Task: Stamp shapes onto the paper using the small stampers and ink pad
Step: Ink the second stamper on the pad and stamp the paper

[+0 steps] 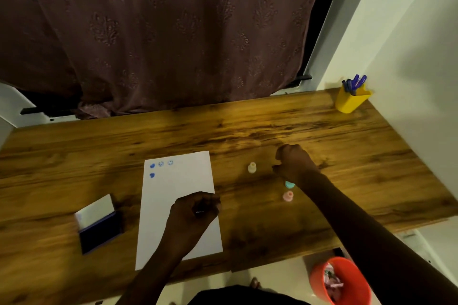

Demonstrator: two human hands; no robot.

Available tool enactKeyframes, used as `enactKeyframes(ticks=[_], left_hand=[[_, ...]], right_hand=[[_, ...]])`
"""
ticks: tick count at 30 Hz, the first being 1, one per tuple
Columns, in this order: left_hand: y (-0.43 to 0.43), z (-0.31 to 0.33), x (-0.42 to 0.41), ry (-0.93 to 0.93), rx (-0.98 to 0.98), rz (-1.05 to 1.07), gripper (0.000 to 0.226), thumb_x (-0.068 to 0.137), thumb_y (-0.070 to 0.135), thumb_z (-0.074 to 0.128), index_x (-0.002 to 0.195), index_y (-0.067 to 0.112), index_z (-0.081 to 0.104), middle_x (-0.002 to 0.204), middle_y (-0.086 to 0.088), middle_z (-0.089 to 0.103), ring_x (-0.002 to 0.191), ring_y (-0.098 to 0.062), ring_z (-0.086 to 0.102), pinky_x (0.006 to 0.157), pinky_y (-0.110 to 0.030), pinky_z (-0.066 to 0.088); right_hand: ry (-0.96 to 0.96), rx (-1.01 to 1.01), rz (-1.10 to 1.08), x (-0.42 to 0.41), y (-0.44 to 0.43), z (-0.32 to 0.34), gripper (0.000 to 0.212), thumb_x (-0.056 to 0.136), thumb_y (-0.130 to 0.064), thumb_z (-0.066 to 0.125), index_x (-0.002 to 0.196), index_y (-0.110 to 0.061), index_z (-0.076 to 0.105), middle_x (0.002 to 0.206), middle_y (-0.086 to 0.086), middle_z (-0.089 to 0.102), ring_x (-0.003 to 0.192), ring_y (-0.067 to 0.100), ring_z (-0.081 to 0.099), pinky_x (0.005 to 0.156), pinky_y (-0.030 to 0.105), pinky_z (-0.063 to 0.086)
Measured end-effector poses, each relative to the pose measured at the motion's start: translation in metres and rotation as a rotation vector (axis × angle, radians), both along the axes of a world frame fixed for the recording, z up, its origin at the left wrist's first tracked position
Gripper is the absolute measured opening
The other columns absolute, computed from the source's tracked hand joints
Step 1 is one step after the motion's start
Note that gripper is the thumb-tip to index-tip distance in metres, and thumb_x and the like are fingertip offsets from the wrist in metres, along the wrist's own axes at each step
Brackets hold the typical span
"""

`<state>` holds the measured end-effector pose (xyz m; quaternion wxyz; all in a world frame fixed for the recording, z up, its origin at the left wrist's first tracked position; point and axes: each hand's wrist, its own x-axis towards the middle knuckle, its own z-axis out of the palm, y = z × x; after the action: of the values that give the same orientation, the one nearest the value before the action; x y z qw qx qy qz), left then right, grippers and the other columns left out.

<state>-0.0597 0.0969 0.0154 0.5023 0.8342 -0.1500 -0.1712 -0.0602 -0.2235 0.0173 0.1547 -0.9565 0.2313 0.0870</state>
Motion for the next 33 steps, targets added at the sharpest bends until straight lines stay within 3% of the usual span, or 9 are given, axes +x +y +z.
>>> enactKeyframes(ticks=[6, 12, 15, 17, 20, 23, 26, 29, 33], left_hand=[[-0.005, -0.002, 0.002, 0.038, 0.003, -0.038, 0.018, 0.087, 0.027, 0.079, 0.092, 0.044, 0.075, 0.095, 0.035, 0.074, 0.095, 0.009, 0.070, 0.078, -0.006, 0.051], [-0.004, 0.002, 0.004, 0.033, 0.005, -0.059, 0.017, 0.086, 0.028, 0.079, 0.094, 0.043, 0.077, 0.095, 0.034, 0.074, 0.095, 0.010, 0.070, 0.074, 0.000, 0.050], [-0.002, 0.006, 0.006, 0.026, -0.007, -0.056, 0.015, 0.086, 0.026, 0.080, 0.096, 0.038, 0.078, 0.095, 0.032, 0.074, 0.095, 0.010, 0.069, 0.075, 0.000, 0.050], [-0.001, 0.009, 0.006, 0.021, -0.009, -0.049, 0.015, 0.087, 0.026, 0.079, 0.098, 0.037, 0.078, 0.092, 0.029, 0.076, 0.095, 0.010, 0.069, 0.075, -0.002, 0.051], [0.003, 0.014, 0.005, 0.029, -0.040, -0.027, 0.017, 0.088, 0.027, 0.078, 0.101, 0.037, 0.077, 0.096, 0.020, 0.078, 0.095, 0.003, 0.072, 0.086, -0.015, 0.057], [0.006, 0.018, 0.005, 0.068, -0.106, -0.011, 0.027, 0.087, 0.028, 0.079, 0.113, 0.035, 0.075, 0.102, 0.010, 0.080, 0.100, -0.007, 0.075, 0.099, -0.034, 0.059], [0.013, 0.023, 0.005, 0.122, -0.190, 0.003, 0.048, 0.079, 0.045, 0.078, 0.125, 0.037, 0.069, 0.105, 0.010, 0.080, 0.104, -0.008, 0.075, 0.102, -0.037, 0.057], [0.023, 0.024, 0.007, 0.147, -0.254, 0.025, 0.041, 0.078, 0.042, 0.079, 0.117, 0.047, 0.068, 0.102, 0.013, 0.081, 0.100, -0.010, 0.077, 0.099, -0.040, 0.059], [0.046, 0.026, 0.011, 0.166, -0.372, 0.102, 0.036, 0.075, 0.026, 0.081, 0.108, 0.039, 0.074, 0.095, 0.002, 0.083, 0.092, -0.026, 0.079, 0.092, -0.050, 0.061]], right_hand=[[0.056, -0.058, -0.092, -0.032, -0.015, -0.013, 0.058, 0.073, -0.049, 0.079, 0.110, -0.007, 0.066, 0.109, 0.014, 0.069, 0.101, 0.031, 0.066, 0.081, 0.037, 0.058], [0.059, -0.060, -0.109, -0.036, -0.011, -0.023, 0.029, 0.083, -0.033, 0.073, 0.097, -0.009, 0.063, 0.099, 0.014, 0.069, 0.087, 0.030, 0.068, 0.063, 0.032, 0.050], [-0.001, -0.041, -0.135, -0.035, -0.008, -0.012, 0.028, 0.091, -0.033, 0.068, 0.095, -0.005, 0.066, 0.090, 0.013, 0.070, 0.076, 0.026, 0.068, 0.059, 0.034, 0.054], [-0.076, -0.022, -0.136, -0.036, -0.003, 0.003, 0.029, 0.093, -0.033, 0.068, 0.084, -0.006, 0.070, 0.076, 0.008, 0.069, 0.061, 0.019, 0.064, 0.047, 0.026, 0.045], [-0.230, 0.155, -0.106, -0.039, 0.018, 0.035, 0.035, 0.093, -0.037, 0.068, 0.070, -0.010, 0.072, 0.057, 0.002, 0.064, 0.048, 0.012, 0.057, 0.043, 0.016, 0.033], [-0.270, 0.548, -0.171, -0.044, 0.058, 0.061, 0.035, 0.090, -0.045, 0.070, 0.070, -0.017, 0.075, 0.054, 0.000, 0.068, 0.043, 0.014, 0.061, 0.041, 0.019, 0.040], [-0.244, 0.864, -0.201, -0.040, 0.100, 0.067, 0.025, 0.090, -0.039, 0.072, 0.082, -0.016, 0.078, 0.064, 0.000, 0.075, 0.052, 0.007, 0.063, 0.046, 0.018, 0.045], [-0.190, 0.955, -0.147, -0.034, 0.131, 0.065, 0.027, 0.090, -0.043, 0.070, 0.094, -0.018, 0.079, 0.081, 0.004, 0.080, 0.062, 0.008, 0.068, 0.055, 0.020, 0.051], [-0.147, 1.054, -0.092, -0.027, 0.166, 0.059, 0.024, 0.089, -0.046, 0.070, 0.091, -0.024, 0.080, 0.083, 0.002, 0.080, 0.065, 0.007, 0.071, 0.056, 0.016, 0.054]])
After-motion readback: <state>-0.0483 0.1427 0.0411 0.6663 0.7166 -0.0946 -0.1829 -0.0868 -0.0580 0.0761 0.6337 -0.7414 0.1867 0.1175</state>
